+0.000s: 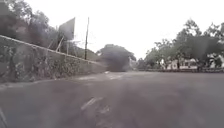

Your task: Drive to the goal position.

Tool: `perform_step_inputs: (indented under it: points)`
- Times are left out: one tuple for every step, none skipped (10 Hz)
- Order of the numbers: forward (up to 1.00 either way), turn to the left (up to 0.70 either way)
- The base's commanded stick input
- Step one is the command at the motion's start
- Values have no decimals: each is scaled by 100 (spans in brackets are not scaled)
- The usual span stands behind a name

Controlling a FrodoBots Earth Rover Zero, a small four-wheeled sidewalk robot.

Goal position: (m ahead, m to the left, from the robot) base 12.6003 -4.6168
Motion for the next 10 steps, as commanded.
perform_step_inputs:
  points:
    - [70, 0]
    - [70, 0]
    - [70, 0]
    - [70, 0]
    - [70, 0]
    - [70, 0]
    - [70, 0]
    - [70, 0]
    - [70, 0]
    - [70, 0]
